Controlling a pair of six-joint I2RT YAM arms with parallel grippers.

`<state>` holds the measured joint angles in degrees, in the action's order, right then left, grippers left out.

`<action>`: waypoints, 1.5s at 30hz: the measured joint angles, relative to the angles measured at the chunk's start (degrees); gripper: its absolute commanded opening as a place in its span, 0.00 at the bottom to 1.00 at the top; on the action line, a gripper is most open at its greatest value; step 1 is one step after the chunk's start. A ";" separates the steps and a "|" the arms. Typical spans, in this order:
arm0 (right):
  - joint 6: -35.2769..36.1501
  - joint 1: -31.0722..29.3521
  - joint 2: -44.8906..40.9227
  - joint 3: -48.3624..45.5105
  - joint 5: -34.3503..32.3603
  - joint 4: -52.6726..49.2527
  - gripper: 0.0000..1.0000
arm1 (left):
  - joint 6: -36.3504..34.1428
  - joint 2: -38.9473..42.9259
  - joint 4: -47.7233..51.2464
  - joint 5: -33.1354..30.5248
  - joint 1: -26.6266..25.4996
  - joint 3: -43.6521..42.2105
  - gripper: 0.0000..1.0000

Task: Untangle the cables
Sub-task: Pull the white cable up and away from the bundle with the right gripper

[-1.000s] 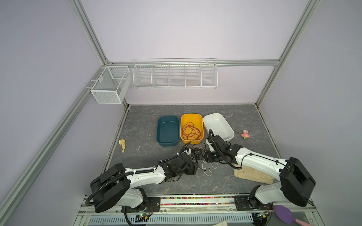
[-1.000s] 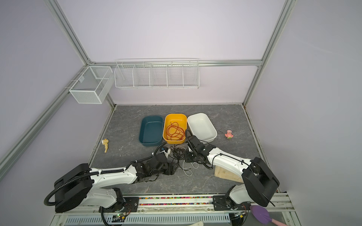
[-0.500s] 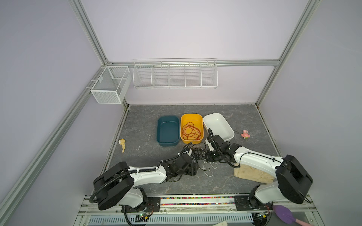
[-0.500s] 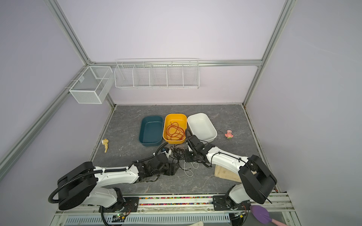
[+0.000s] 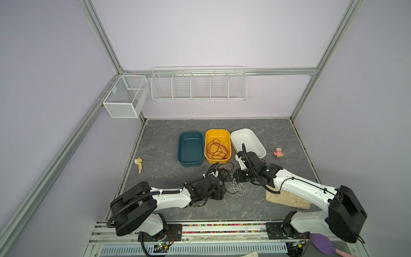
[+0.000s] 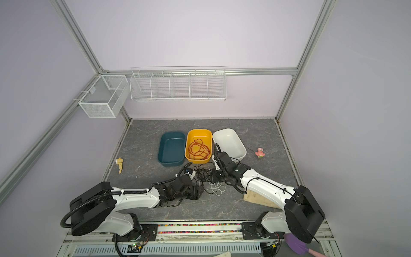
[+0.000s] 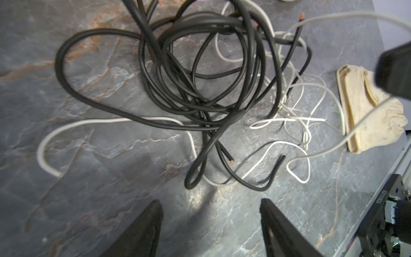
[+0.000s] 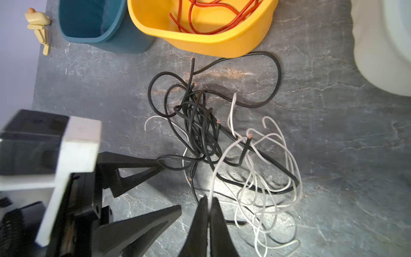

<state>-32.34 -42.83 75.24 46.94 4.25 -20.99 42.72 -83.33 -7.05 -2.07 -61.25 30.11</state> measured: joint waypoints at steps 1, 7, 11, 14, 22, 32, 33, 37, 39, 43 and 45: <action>0.04 0.00 -0.42 0.00 0.07 -0.31 0.06 | 0.02 -0.20 -0.22 0.02 -0.02 0.04 0.69; 0.74 0.00 -4.00 0.83 0.11 -2.64 0.06 | 0.20 -0.85 -1.22 0.50 -0.09 0.28 0.69; 1.38 0.00 -6.86 2.71 0.13 -4.76 0.06 | 0.24 -1.16 -1.75 0.63 -0.17 0.33 0.69; 1.92 0.00 -8.98 4.39 0.31 -5.44 0.06 | 0.42 -1.33 -2.14 0.63 -0.22 0.33 0.69; 2.80 0.00 -13.57 7.23 1.42 -8.44 0.06 | 0.83 -2.12 -3.41 0.66 -0.22 0.48 0.69; 3.96 -0.07 -17.16 13.84 2.71 -13.53 0.06 | 1.29 -2.97 -4.94 1.01 -0.22 0.55 0.68; 4.13 -0.07 -17.35 14.93 2.69 -14.27 0.07 | 1.27 -3.02 -5.03 1.03 -0.22 0.55 0.68; 5.01 -0.07 -18.05 19.34 2.64 -16.65 0.07 | 1.29 -3.04 -5.11 1.07 -0.22 0.55 0.68; 5.57 -0.09 -18.18 21.70 2.45 -17.99 0.06 | 1.29 -3.04 -5.11 1.05 -0.22 0.55 0.68; 6.49 -0.13 -18.23 26.12 1.75 -20.35 0.07 | 1.46 -3.04 -5.11 1.05 -0.22 0.55 0.68; 6.95 -0.13 -18.21 28.52 1.55 -21.53 0.07 | 1.53 -3.04 -5.11 1.05 -0.22 0.52 0.68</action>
<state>-25.39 -42.96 57.04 75.46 5.80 -42.52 44.25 -86.37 -12.16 -1.02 -61.47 30.63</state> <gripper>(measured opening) 0.067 0.679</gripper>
